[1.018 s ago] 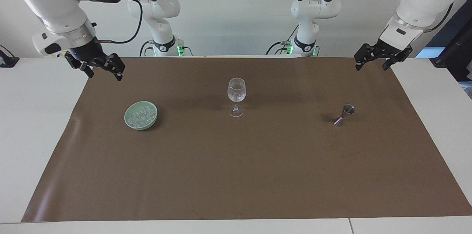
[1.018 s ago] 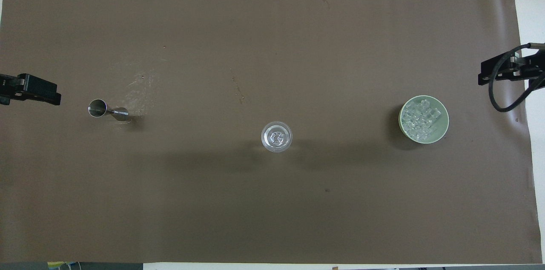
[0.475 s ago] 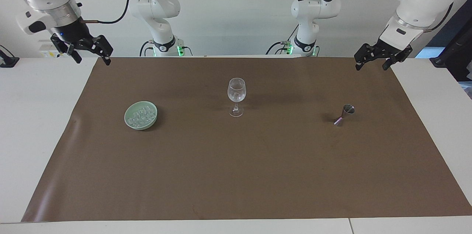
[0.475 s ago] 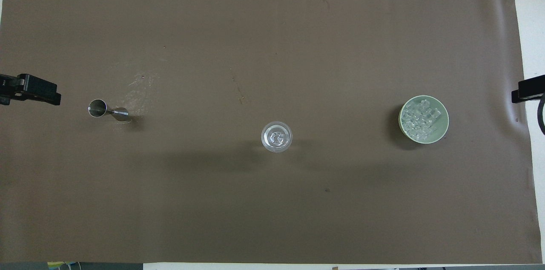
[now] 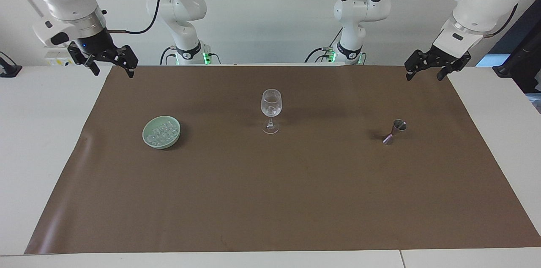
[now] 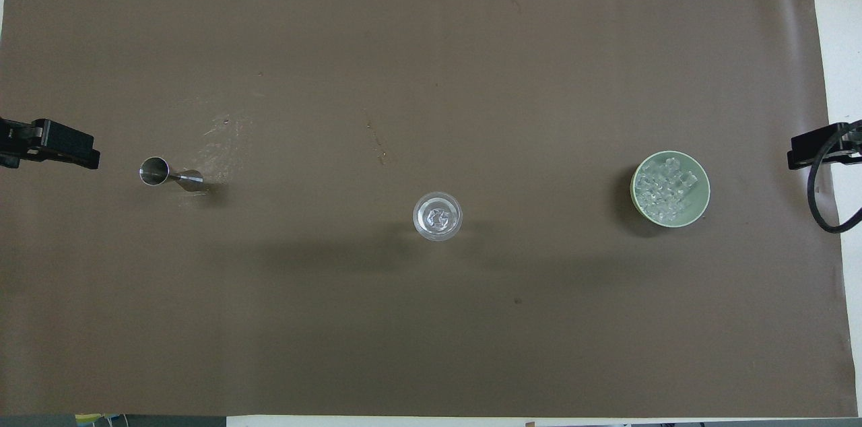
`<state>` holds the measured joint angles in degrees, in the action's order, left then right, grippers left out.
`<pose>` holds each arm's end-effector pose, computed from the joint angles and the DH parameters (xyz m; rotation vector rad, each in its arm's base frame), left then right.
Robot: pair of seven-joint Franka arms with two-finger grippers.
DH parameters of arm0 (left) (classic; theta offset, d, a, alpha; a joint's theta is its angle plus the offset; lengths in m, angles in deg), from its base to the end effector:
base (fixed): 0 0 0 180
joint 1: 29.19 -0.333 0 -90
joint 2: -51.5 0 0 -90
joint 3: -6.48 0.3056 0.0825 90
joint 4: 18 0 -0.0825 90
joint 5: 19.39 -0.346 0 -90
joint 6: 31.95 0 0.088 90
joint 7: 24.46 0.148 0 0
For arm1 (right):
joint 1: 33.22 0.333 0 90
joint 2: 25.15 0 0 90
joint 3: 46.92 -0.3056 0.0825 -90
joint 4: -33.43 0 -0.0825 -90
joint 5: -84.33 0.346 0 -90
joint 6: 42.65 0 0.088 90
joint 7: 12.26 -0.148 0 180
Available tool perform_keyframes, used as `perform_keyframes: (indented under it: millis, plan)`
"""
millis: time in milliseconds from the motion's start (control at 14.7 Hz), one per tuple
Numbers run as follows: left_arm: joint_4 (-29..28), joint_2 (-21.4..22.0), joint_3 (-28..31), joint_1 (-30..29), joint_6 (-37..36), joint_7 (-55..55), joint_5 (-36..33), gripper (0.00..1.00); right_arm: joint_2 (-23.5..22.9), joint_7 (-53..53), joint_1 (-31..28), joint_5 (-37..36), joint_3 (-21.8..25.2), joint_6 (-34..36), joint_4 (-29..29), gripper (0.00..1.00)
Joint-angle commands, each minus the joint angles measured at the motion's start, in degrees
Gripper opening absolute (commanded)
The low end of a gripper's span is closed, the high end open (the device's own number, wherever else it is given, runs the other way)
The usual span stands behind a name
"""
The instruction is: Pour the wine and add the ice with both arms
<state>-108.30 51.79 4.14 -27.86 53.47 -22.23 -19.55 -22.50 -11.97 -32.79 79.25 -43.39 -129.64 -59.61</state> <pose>0.5018 -0.0318 0.5669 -3.1309 0.1612 0.1256 0.4924 -0.0408 0.5698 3.0551 -0.0778 -0.0947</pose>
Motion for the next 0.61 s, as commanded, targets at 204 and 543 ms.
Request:
perform_keyframes:
  millis: [204, 543]
  plan:
    - [-3.3, 2.4, 0.6, 0.4, 1.0, 0.9, 2.0, 1.00, -1.7, 0.7, -0.3, 0.9, 0.0, 1.1, 2.4, 1.00]
    - [-3.0, 2.4, 0.8, 0.6, 0.2, 0.6, 1.9, 1.00, -2.4, 0.5, -0.3, 1.0, 0.0, 1.6, 3.3, 1.00]
